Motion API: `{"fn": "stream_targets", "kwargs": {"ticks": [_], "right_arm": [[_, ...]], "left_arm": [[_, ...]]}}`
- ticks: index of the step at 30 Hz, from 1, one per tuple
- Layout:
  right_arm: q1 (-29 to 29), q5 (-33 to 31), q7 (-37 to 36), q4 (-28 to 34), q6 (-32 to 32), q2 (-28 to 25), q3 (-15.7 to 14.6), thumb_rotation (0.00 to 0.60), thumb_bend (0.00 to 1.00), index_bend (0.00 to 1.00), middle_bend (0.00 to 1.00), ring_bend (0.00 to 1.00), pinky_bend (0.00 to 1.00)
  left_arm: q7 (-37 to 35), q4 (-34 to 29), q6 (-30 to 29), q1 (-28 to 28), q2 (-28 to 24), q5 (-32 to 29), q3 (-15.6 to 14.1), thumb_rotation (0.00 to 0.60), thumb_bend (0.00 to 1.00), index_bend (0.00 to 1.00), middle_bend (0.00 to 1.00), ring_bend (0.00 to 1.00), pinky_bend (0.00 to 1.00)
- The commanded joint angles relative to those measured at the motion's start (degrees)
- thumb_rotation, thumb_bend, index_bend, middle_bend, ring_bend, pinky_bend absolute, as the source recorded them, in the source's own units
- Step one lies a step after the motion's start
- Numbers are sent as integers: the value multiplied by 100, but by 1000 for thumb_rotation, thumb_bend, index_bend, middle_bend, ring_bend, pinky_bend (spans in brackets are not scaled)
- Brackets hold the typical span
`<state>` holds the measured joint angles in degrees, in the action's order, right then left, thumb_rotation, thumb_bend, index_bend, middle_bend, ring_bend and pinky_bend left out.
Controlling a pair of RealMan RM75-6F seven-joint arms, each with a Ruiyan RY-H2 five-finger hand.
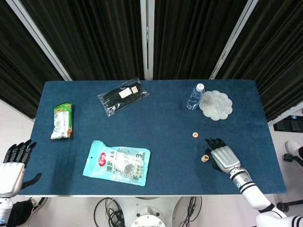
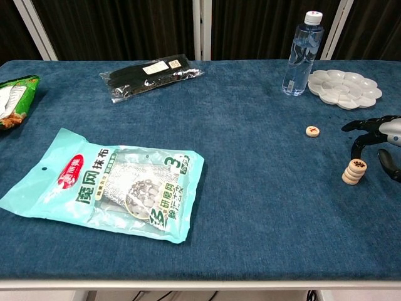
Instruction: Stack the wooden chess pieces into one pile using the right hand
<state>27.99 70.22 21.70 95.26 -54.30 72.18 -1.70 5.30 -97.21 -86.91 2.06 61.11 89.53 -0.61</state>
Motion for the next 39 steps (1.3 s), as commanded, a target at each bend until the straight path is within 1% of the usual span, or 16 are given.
{"fn": "stream_targets", "kwargs": {"ticks": [1, 7, 11, 13, 14, 15, 18, 20, 21, 23, 25, 27, 31, 33, 35, 39], "right_arm": [[-2, 2, 7, 7, -9, -2, 1, 497, 859, 364, 13, 0, 0], [-12, -4, 14, 26, -47, -19, 17, 494, 861, 366, 11, 0, 0], [-13, 29, -103, 28, -215, -56, 172, 495, 841, 339, 8, 0, 0], [9, 95, -167, 27, -304, -72, 268, 536, 778, 323, 8, 0, 0], [40, 135, -179, 9, -358, -69, 342, 573, 699, 310, 8, 0, 0], [76, 155, -155, -17, -382, -59, 397, 592, 634, 300, 8, 0, 0], [264, 91, 183, -149, -359, 28, 564, 600, 319, 225, 6, 0, 0], [442, -91, 582, -253, -245, 107, 663, 600, 185, 191, 4, 0, 0], [525, -227, 759, -292, -161, 138, 702, 600, 134, 178, 3, 0, 0], [726, -631, 1146, -364, 61, 206, 787, 600, 63, 155, 1, 0, 0], [900, -975, 1402, -479, 225, 319, 847, 600, 32, 149, 1, 0, 0], [1021, -1199, 1550, -620, 308, 438, 878, 600, 26, 161, 4, 0, 0], [1191, -1565, 1624, -1024, 326, 787, 980, 600, 26, 205, 12, 0, 0], [1219, -1598, 1506, -1253, 242, 1007, 1040, 600, 26, 253, 29, 0, 0], [1238, -1575, 1459, -1481, 168, 1205, 1033, 600, 31, 281, 38, 0, 0], [1304, -1637, 1440, -1712, 202, 1425, 1016, 600, 43, 305, 43, 0, 0]], "left_arm": [[3, -2, -1, -1, -1, 2, -2, 600, 191, 42, 0, 0, 0], [4, -6, -10, -4, -3, 5, -1, 600, 191, 42, 0, 0, 0], [3, -3, -22, -9, 0, 4, 2, 600, 190, 42, 0, 0, 0], [3, -2, -23, -8, 3, 7, 3, 600, 191, 42, 0, 0, 0], [7, -2, -19, -5, 4, 8, 4, 600, 190, 42, 0, 0, 0], [11, -3, -17, -4, 5, 9, 3, 600, 191, 42, 0, 0, 0], [16, -1, -13, -4, 8, 4, 2, 600, 191, 42, 0, 0, 0], [7, 1, -17, -6, 6, -5, 7, 600, 191, 42, 0, 0, 0], [2, 2, -18, -7, 5, -8, 8, 600, 191, 42, 0, 0, 0], [-14, 8, -15, -6, 2, -13, 10, 600, 191, 42, 0, 0, 0], [-29, 16, -7, -4, 0, -21, 11, 600, 191, 42, 0, 0, 0], [-45, 26, 1, -1, 0, -28, 12, 600, 190, 42, 0, 0, 0], [-68, 44, 14, 4, 1, -37, 14, 600, 190, 42, 0, 0, 0], [-75, 50, 17, 6, 5, -39, 15, 600, 190, 42, 0, 0, 0], [-86, 55, 22, 7, 4, -50, 18, 600, 190, 42, 0, 0, 0], [-86, 64, 41, 14, 7, -57, 16, 600, 191, 42, 0, 0, 0]]}}
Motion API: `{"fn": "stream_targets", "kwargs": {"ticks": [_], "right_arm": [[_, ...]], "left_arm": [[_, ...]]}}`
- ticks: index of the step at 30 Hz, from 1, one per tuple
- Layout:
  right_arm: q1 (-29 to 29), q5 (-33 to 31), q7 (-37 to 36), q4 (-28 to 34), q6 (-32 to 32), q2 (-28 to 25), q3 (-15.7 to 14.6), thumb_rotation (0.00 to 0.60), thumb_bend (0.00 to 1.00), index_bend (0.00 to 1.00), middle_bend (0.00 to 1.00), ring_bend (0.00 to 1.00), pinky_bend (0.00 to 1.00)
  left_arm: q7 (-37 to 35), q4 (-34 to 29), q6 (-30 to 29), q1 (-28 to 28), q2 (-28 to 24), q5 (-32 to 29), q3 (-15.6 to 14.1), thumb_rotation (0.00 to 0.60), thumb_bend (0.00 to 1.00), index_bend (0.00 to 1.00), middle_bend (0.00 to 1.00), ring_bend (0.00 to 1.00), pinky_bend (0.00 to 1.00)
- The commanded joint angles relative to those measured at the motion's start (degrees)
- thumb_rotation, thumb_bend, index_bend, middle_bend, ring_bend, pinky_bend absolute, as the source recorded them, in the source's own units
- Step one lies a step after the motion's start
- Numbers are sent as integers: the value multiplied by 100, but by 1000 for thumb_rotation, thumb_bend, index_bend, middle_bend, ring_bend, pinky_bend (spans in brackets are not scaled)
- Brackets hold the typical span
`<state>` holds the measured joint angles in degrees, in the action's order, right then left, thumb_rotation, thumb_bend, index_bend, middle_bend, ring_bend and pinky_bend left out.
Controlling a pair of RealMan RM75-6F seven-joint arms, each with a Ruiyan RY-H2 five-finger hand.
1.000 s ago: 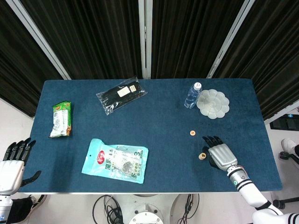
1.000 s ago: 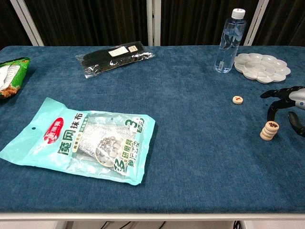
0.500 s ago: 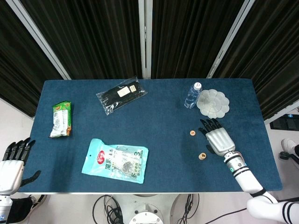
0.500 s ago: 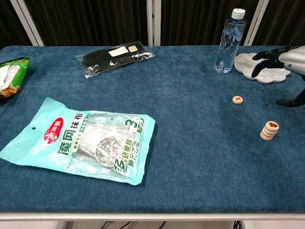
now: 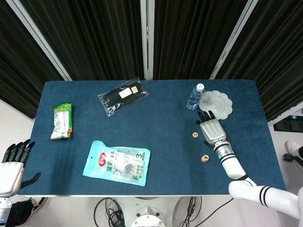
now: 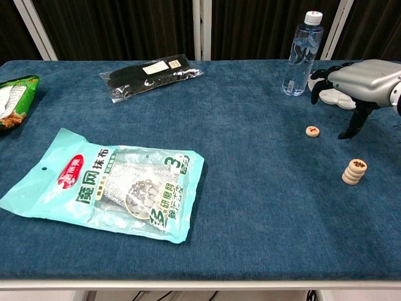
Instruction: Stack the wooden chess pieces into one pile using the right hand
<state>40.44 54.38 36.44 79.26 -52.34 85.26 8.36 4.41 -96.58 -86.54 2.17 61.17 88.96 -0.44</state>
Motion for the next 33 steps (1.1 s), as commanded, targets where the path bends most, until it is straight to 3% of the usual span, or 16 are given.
{"fn": "stream_targets", "kwargs": {"ticks": [1, 18, 22, 33], "right_arm": [[73, -67, -40, -142, 15, 147, 11, 600, 44, 311, 44, 0, 0], [197, -82, -153, -582, 20, 561, -38, 600, 133, 429, 98, 0, 0], [210, -129, -137, -624, 64, 576, -61, 600, 224, 435, 100, 0, 0], [239, -255, -92, -649, 162, 582, -124, 600, 272, 437, 103, 0, 0]], "left_arm": [[5, 2, 5, 3, 2, 2, -3, 600, 191, 42, 0, 0, 0], [-53, 20, -12, -5, -11, -7, 3, 600, 190, 42, 0, 0, 0], [-59, 21, -27, -8, -13, 1, 6, 600, 191, 42, 0, 0, 0], [-43, 5, -50, -20, -20, 11, 2, 600, 190, 42, 0, 0, 0]]}}
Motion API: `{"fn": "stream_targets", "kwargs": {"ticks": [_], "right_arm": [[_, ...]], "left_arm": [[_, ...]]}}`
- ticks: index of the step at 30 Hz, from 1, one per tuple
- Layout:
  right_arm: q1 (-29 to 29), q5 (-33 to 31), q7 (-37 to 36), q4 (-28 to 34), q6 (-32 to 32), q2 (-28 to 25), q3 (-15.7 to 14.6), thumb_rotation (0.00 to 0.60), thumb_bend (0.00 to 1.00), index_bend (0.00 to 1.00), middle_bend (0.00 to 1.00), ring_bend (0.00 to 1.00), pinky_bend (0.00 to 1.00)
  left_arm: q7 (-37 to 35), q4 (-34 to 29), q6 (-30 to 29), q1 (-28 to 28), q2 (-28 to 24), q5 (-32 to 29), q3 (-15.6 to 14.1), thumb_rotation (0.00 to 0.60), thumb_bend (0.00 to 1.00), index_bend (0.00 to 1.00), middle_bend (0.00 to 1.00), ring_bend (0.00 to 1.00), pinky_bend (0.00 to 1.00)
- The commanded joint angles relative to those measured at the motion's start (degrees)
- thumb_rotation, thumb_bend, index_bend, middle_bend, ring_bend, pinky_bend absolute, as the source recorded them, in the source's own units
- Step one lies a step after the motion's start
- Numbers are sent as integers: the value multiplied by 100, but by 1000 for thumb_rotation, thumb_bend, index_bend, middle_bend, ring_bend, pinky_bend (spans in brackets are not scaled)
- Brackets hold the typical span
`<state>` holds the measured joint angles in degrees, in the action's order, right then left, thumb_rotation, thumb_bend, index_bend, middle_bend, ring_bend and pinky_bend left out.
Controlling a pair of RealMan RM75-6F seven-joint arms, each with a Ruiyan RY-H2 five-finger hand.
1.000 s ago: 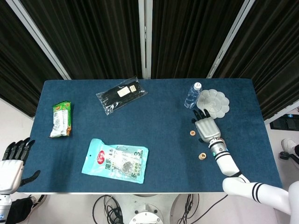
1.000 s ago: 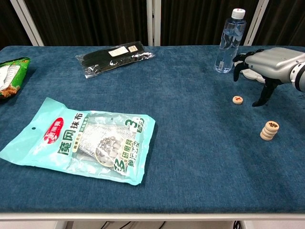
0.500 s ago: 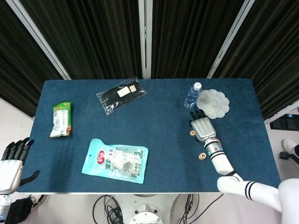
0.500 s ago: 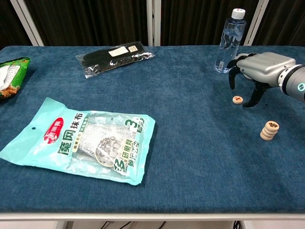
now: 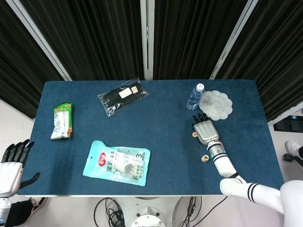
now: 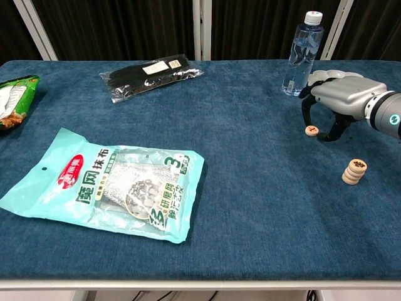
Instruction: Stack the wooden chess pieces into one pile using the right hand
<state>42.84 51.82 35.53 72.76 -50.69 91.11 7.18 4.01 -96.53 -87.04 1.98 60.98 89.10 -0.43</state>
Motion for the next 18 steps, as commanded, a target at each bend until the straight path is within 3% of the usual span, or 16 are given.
{"fn": "stream_targets", "kwargs": {"ticks": [1, 18], "right_arm": [[-3, 0, -8, -1, -9, 0, -8, 600, 272, 437, 103, 0, 0], [9, 58, -122, -98, -13, 58, -44, 600, 275, 460, 124, 0, 0]], "left_arm": [[-5, 0, 3, 0, -2, -6, 2, 600, 190, 42, 0, 0, 0], [-22, 16, -8, -5, -1, -14, 10, 600, 191, 42, 0, 0, 0]]}}
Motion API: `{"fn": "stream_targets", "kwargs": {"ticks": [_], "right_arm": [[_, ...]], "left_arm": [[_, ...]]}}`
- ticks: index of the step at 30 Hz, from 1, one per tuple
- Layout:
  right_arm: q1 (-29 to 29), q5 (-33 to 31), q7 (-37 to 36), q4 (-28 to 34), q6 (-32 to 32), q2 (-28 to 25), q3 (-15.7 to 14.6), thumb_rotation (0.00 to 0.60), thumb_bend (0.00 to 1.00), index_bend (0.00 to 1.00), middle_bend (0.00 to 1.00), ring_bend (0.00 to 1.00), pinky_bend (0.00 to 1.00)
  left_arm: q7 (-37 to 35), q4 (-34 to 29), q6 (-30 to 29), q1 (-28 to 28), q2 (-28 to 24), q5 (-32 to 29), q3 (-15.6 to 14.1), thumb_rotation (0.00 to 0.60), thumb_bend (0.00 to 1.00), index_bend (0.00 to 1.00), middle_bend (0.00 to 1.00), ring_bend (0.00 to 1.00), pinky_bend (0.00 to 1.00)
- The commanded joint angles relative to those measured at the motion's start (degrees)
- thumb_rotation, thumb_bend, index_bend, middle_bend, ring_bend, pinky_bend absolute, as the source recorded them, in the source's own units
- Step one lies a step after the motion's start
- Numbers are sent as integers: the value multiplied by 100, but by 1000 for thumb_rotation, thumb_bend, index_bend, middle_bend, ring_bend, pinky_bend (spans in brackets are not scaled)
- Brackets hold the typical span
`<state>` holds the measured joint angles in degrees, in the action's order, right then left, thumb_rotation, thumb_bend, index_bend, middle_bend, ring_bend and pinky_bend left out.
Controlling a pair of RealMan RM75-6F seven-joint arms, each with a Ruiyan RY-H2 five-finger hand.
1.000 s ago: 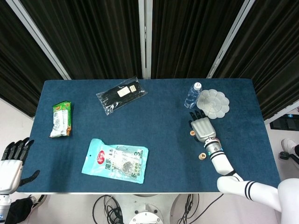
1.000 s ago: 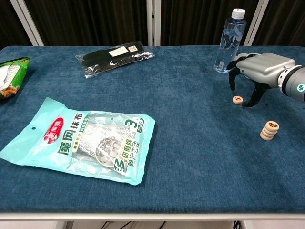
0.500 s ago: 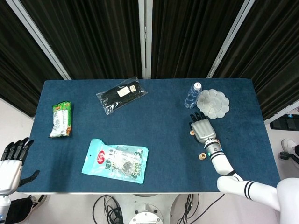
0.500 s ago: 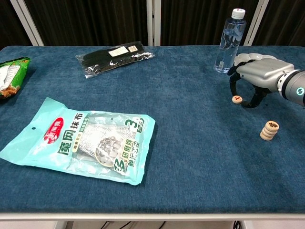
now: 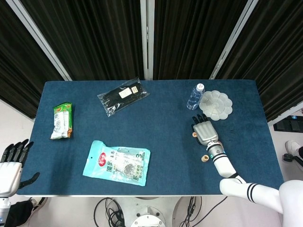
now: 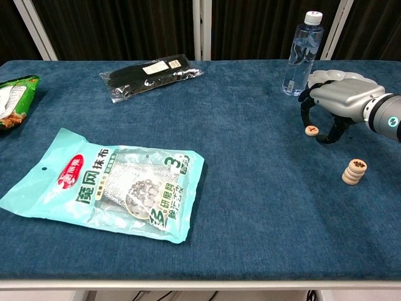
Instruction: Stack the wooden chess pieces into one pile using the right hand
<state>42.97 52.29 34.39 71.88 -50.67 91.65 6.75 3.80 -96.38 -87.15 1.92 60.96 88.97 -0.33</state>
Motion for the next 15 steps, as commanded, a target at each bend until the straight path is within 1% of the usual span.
{"fn": "stream_targets", "kwargs": {"ticks": [1, 5, 10, 15], "right_arm": [[-8, 21, -13, -19, -33, 8, 1, 600, 276, 469, 129, 0, 0], [-16, 49, -44, -30, -54, 13, 5, 600, 285, 514, 145, 0, 0], [-25, 83, -89, 4, -73, -16, 18, 600, 291, 527, 146, 0, 0], [-110, 333, -256, 393, -266, -324, 39, 600, 300, 529, 147, 0, 0]], "left_arm": [[-2, 2, 5, 2, 0, 0, -1, 600, 191, 42, 0, 0, 0], [4, 2, 10, 4, 0, 6, -5, 600, 190, 42, 0, 0, 0], [-5, 3, 1, -2, -1, -3, 0, 600, 190, 42, 0, 0, 0], [-10, 15, 26, 5, 0, -15, -2, 600, 190, 42, 0, 0, 0]]}}
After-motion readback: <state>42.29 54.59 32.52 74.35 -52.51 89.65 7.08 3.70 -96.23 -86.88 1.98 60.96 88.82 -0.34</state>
